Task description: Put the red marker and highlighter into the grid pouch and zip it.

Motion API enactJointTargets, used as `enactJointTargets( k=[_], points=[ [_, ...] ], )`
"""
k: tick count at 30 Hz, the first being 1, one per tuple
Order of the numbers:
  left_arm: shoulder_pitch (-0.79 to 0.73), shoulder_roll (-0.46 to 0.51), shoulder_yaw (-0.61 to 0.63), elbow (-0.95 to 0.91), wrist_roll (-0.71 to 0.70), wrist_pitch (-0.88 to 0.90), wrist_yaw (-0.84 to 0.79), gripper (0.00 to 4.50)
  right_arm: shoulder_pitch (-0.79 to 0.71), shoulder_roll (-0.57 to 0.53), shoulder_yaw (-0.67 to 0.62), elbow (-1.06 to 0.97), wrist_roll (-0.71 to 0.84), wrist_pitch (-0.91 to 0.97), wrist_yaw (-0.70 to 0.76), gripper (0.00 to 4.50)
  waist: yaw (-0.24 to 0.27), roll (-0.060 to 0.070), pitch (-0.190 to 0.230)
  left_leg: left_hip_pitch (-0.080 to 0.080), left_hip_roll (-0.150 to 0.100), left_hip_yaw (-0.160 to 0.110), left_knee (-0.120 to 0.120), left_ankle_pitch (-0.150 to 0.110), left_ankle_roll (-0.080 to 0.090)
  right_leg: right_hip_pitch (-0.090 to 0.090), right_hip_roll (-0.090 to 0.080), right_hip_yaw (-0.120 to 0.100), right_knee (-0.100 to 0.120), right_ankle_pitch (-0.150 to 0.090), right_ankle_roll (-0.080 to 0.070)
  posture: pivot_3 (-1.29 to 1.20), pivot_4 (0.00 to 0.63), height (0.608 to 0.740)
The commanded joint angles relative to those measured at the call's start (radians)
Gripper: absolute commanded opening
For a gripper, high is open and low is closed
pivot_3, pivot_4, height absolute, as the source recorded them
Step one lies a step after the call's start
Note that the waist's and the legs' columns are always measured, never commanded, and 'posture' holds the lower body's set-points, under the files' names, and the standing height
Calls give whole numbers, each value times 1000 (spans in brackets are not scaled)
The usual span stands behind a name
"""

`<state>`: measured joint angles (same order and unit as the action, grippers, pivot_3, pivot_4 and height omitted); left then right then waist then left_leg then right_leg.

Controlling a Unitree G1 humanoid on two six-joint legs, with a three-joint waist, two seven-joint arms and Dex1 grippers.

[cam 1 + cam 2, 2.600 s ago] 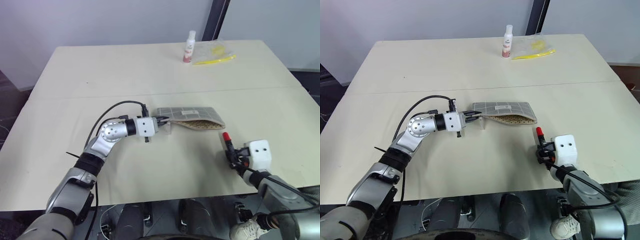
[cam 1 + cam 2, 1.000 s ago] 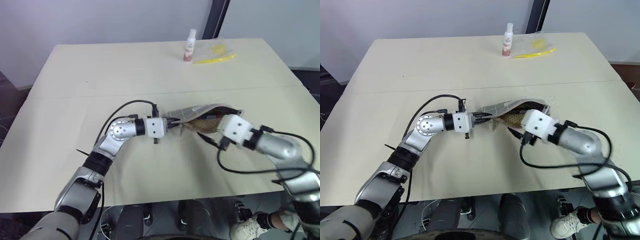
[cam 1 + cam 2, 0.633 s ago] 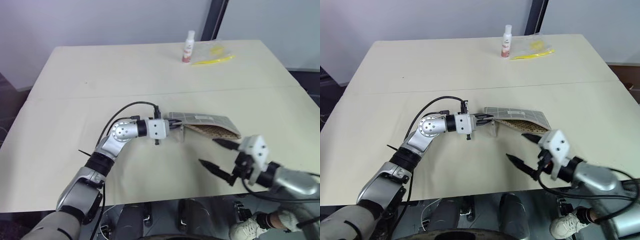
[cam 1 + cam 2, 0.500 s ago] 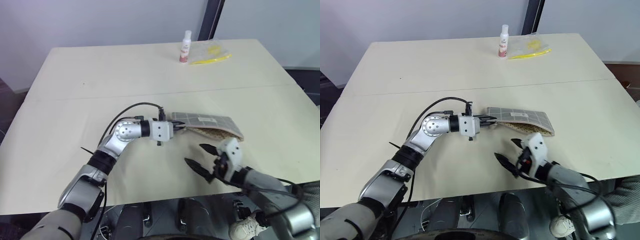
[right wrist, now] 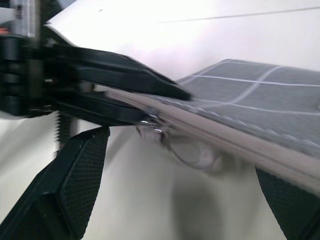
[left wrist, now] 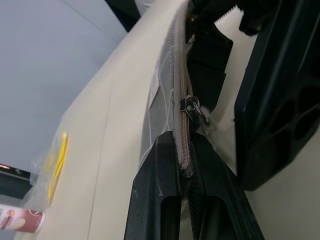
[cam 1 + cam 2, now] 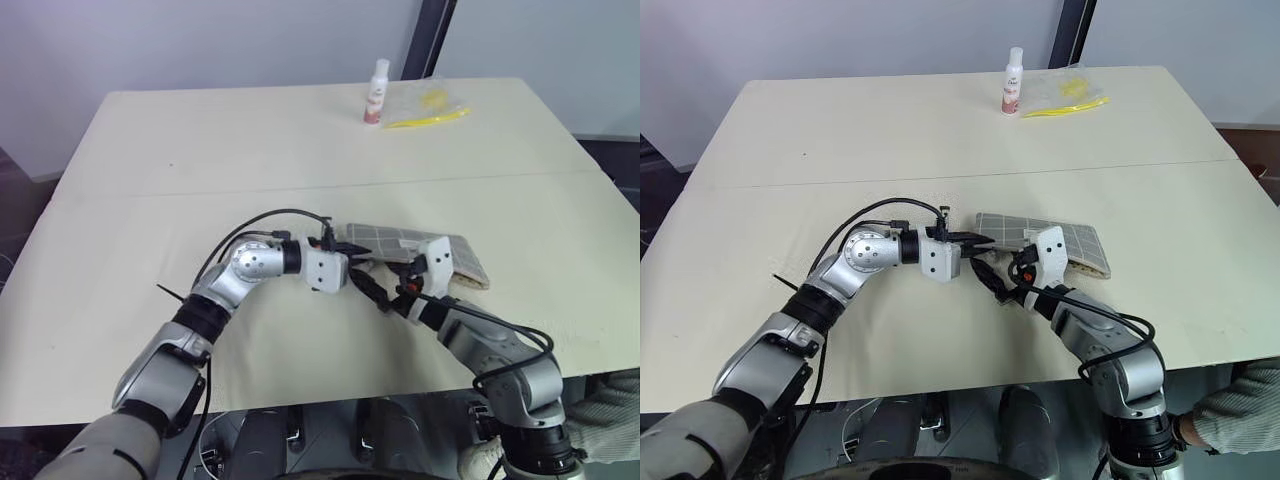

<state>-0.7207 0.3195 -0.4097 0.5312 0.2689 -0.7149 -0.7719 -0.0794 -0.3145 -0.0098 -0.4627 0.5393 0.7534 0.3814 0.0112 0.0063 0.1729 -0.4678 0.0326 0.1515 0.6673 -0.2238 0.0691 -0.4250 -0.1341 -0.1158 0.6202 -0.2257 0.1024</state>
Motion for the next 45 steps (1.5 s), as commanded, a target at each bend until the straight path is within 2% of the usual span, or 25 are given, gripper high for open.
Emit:
enactJointTargets(
  k=[1,3,9,10,13,26,35,39,44,45],
  points=[
    [-26,4,-2,-6,14,-25,24,0,-20,-16,-14,-34,49,3,45,4249,0,0,0,0,0,0,0,0,0,0,0,0,0,0,0,0,150,740],
    [-27,4,-3,-6,14,-25,26,0,-24,-17,-6,-27,44,2,43,3607,0,0,0,0,0,0,0,0,0,0,0,0,0,0,0,0,150,740],
    [-25,0,-2,-12,9,-14,31,0,-37,2,5,-17,46,7,24,477,-1,0,0,0,0,0,0,0,0,0,0,0,0,0,0,0,150,740],
    [-26,1,-3,-10,11,-14,34,0,-36,-4,12,-19,41,7,27,70,0,0,0,0,0,0,0,0,0,0,0,0,0,0,0,0,150,740],
    [-21,-1,3,-10,-13,6,20,0,-19,-59,65,-28,-26,-17,46,70,1,0,0,0,0,0,0,0,0,-1,0,0,0,0,0,0,150,740],
    [-5,34,28,-3,-8,8,40,0,51,-131,-101,-63,41,-2,59,70,0,0,0,0,0,0,0,0,0,0,0,0,0,0,0,0,150,740],
    [11,85,54,21,-43,23,51,0,124,-323,-276,33,31,-50,189,70,2,0,0,0,0,0,0,0,0,0,0,0,0,0,0,0,150,740],
    [24,72,100,60,-146,91,15,0,142,-405,-346,117,-18,-107,227,70,1,0,0,1,0,0,0,0,0,0,0,0,0,0,0,0,150,740],
    [30,76,99,86,-164,112,-11,0,171,-416,-309,101,-37,-139,255,70,2,0,0,1,0,0,0,0,0,1,0,0,0,0,0,0,150,740],
    [40,74,100,77,-190,128,-38,385,170,-405,-298,88,-23,-130,254,331,1,0,0,1,0,0,0,0,0,1,0,0,0,0,0,0,150,740]
  ],
)
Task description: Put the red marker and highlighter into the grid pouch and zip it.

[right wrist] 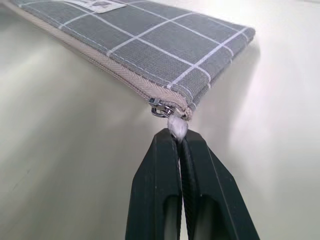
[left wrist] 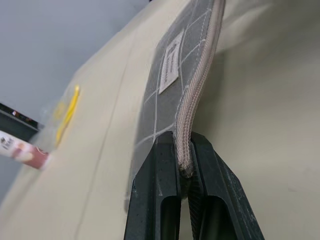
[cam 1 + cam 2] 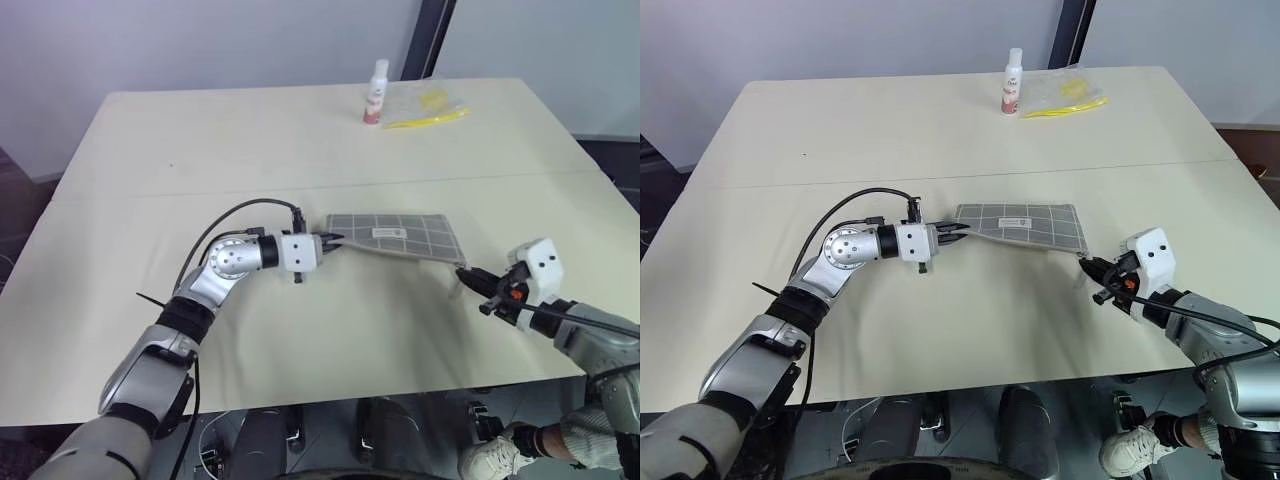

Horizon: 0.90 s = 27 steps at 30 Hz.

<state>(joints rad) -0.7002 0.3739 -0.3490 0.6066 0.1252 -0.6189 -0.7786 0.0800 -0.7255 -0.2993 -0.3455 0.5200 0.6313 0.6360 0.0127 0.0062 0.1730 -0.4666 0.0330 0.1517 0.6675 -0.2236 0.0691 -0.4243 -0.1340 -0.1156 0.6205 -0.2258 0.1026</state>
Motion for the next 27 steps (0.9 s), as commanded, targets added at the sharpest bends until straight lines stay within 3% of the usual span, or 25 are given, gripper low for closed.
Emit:
enactJointTargets(
  k=[1,4,8,9,17,20,27],
  points=[
    [29,20,41,-12,-76,48,-67,811,7,18,-2,-40,9,3,-6,671,-1,0,0,0,0,0,0,0,0,0,0,0,0,0,0,0,150,740],
    [32,33,52,-14,-77,33,-80,2122,20,20,-2,-71,33,22,10,2005,-1,0,0,0,0,0,0,0,0,0,0,0,0,0,0,0,150,740],
    [6,82,83,32,-33,-12,-15,4272,114,-52,-73,-104,47,10,112,4107,4,0,0,0,0,0,0,0,0,0,-1,0,0,0,-1,0,150,740],
    [6,85,91,38,-48,-6,-20,4338,131,-66,-86,-104,46,-6,136,4433,3,0,0,0,0,0,0,0,0,0,-1,0,-1,0,-1,0,150,740],
    [106,198,282,-30,-275,190,-141,4338,249,-47,-190,-92,-17,-238,240,4433,-2,0,0,2,1,0,-1,-1,-1,1,0,0,-2,0,0,0,150,740],
    [194,232,347,-149,-388,318,-190,4338,271,-9,-240,-38,-24,-341,255,4433,-2,0,0,2,1,0,-2,-1,-1,0,0,0,-2,0,0,0,150,740],
    [284,237,419,-181,-387,389,-124,4338,253,26,-219,37,-58,-472,275,4433,1,0,0,4,0,0,-1,-2,-3,2,-1,0,-4,-1,-4,0,150,740]
  ],
)
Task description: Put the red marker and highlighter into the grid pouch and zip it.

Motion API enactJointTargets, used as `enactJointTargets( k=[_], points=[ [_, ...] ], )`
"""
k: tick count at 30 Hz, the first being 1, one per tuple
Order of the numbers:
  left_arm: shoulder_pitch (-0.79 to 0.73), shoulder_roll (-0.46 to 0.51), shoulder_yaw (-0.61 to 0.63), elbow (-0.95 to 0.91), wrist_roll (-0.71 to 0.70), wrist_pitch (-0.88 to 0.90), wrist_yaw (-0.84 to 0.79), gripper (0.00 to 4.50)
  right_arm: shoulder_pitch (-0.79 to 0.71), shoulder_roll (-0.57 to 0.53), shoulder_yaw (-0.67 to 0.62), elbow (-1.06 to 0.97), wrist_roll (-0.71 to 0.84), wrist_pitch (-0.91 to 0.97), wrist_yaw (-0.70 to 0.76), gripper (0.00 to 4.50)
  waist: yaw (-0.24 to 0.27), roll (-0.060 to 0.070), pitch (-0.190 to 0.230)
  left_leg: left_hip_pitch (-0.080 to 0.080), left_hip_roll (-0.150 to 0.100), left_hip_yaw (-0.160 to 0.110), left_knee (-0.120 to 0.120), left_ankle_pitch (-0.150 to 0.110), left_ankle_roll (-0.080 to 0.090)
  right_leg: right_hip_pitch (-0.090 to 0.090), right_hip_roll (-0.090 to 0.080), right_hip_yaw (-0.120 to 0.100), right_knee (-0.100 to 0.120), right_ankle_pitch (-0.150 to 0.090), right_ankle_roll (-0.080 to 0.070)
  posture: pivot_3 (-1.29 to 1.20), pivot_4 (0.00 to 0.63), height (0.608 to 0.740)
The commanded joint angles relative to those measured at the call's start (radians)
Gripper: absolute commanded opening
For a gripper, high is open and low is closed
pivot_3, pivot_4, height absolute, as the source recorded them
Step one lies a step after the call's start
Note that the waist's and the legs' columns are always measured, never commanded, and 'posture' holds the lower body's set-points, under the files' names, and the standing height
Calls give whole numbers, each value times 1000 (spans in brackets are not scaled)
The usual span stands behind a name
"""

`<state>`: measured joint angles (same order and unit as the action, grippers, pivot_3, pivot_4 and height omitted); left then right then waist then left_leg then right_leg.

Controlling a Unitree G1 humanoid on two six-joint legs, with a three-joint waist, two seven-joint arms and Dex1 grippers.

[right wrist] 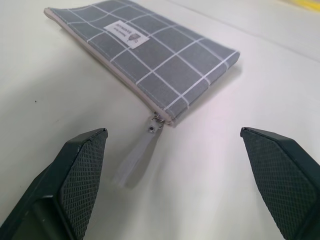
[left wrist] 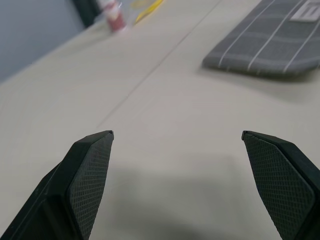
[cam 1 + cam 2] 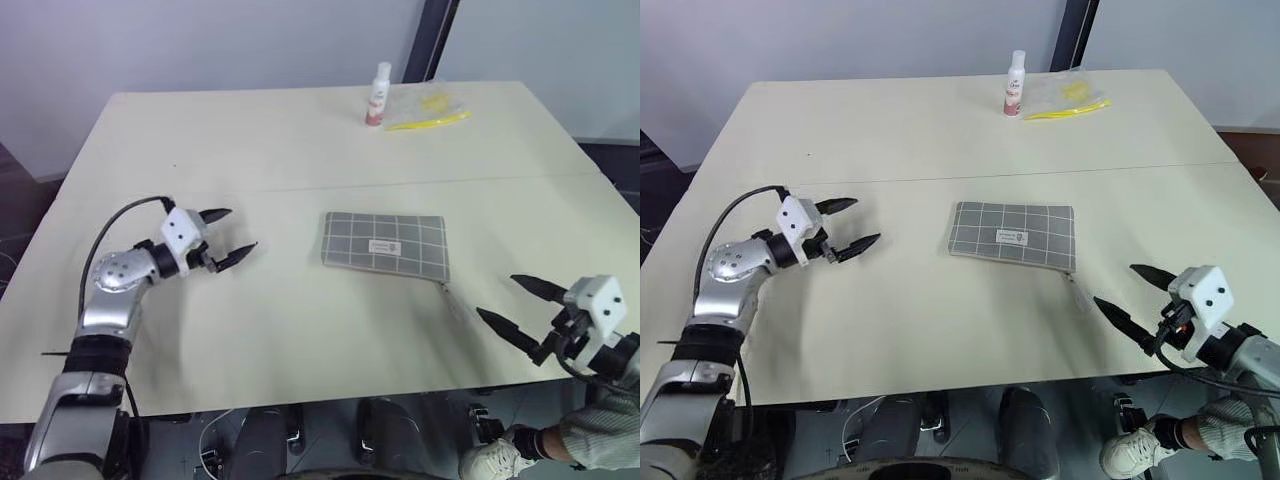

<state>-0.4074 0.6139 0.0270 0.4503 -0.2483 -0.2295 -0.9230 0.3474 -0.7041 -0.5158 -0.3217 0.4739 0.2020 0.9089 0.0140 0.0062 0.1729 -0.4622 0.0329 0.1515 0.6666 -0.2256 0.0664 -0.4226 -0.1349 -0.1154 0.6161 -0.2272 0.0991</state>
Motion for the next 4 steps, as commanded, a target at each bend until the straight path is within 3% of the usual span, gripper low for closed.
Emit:
enactJointTargets(
  k=[1,4],
  points=[
    [-10,-8,49,-20,-19,3,26,4338,-17,2,7,25,-22,-55,6,4433,0,0,0,0,0,0,0,0,0,0,0,0,0,0,0,0,150,740],
    [-8,-10,48,8,10,-30,42,4338,-24,-5,27,53,-56,-93,13,4433,-2,0,0,0,0,0,0,0,0,-1,0,0,0,0,0,0,150,740]
  ],
)
